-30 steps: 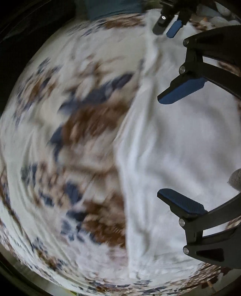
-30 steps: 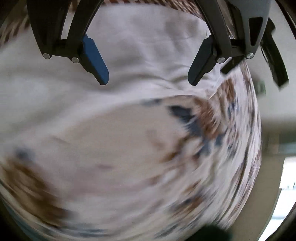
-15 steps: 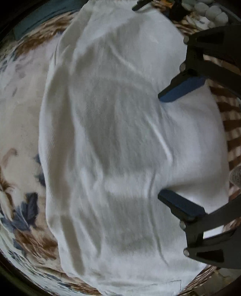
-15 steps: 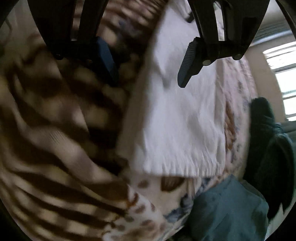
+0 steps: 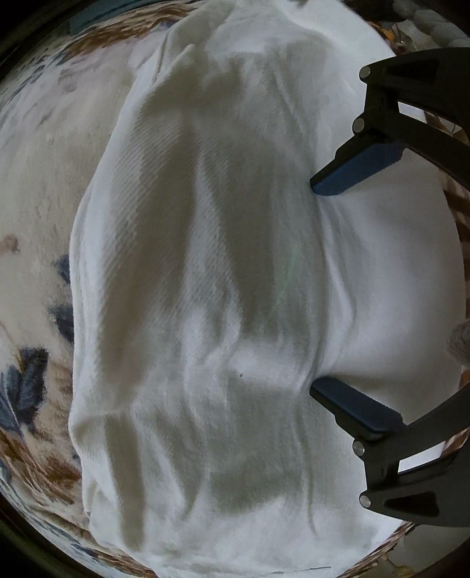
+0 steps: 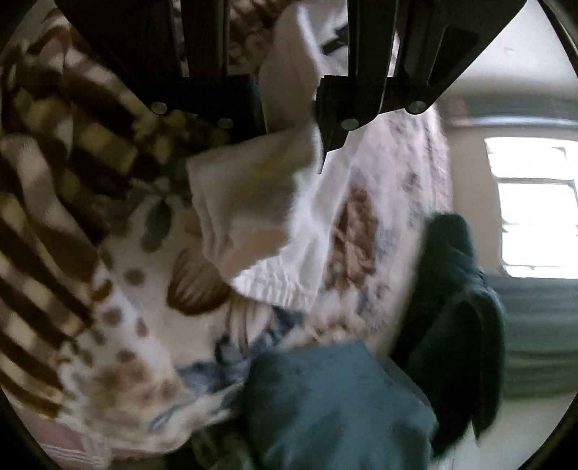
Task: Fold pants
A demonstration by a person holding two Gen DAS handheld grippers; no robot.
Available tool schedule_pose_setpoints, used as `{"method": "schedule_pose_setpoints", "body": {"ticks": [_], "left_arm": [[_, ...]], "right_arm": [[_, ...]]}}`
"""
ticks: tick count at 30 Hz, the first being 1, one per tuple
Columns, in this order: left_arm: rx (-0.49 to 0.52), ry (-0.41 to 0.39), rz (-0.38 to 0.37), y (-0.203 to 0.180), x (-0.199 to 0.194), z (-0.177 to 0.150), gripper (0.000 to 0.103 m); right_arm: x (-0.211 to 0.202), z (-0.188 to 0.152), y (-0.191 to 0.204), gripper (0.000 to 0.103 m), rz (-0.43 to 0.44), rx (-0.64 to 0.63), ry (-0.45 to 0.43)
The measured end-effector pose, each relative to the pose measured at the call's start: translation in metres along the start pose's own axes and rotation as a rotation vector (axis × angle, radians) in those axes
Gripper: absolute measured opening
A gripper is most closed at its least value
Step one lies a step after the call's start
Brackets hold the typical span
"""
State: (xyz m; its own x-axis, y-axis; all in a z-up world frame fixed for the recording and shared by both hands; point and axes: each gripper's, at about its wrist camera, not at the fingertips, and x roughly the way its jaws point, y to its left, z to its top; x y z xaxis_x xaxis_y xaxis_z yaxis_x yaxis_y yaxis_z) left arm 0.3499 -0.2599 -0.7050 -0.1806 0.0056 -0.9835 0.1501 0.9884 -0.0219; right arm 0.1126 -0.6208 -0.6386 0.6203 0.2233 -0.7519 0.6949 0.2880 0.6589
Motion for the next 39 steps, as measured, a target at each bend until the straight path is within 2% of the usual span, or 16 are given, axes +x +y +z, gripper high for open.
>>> {"method": "schedule_pose_setpoints", "body": {"ticks": [2,3,6,12,13,17,18,19,21,26,30,33,36,39], "left_arm": [[-0.006,-0.010,0.013,-0.012,0.004,-0.001,0.103],[-0.008,-0.013,0.019,-0.013,0.005,-0.001,0.103],[-0.012,-0.008,0.021,-0.017,0.009,0.000,0.103],[-0.013,0.016,0.022,-0.017,0.014,0.012,0.103],[-0.012,0.022,0.020,-0.018,0.016,-0.002,0.103],[0.001,0.045,0.016,-0.023,0.007,0.003,0.103],[0.007,0.043,0.023,-0.022,0.009,0.005,0.103],[0.012,0.037,0.030,-0.020,0.011,0.008,0.103],[0.035,0.026,0.052,-0.022,0.010,0.009,0.103],[0.063,-0.021,0.103,-0.015,0.000,0.012,0.103],[0.016,-0.037,0.092,0.017,-0.009,0.015,0.103],[-0.042,-0.051,0.080,0.054,-0.020,0.013,0.103],[-0.125,-0.057,0.060,0.104,-0.031,0.005,0.103],[-0.212,-0.069,0.057,0.166,-0.042,-0.013,0.103]], "right_arm": [[0.025,-0.001,-0.007,0.039,-0.038,0.082,0.022],[0.032,0.000,-0.020,0.040,-0.045,0.140,0.033],[0.036,-0.001,-0.036,0.040,0.022,0.260,0.018],[0.028,-0.023,-0.034,0.040,0.042,0.215,0.002],[0.031,-0.023,-0.035,0.040,0.065,0.214,-0.006],[0.042,-0.017,-0.024,0.041,0.094,0.171,-0.048],[0.047,-0.016,-0.016,0.036,0.053,0.143,-0.049],[0.051,-0.014,-0.010,0.025,0.018,0.125,-0.052],[0.059,-0.015,0.002,0.015,-0.028,0.112,-0.056],[0.044,-0.028,0.045,0.012,-0.082,0.043,-0.098],[0.027,-0.048,0.090,0.012,-0.070,-0.041,-0.113],[0.023,-0.069,0.132,0.012,-0.048,-0.115,-0.092],[0.031,-0.112,0.176,0.011,-0.046,-0.236,-0.040],[0.058,-0.165,0.220,0.011,-0.048,-0.359,0.024]]}}
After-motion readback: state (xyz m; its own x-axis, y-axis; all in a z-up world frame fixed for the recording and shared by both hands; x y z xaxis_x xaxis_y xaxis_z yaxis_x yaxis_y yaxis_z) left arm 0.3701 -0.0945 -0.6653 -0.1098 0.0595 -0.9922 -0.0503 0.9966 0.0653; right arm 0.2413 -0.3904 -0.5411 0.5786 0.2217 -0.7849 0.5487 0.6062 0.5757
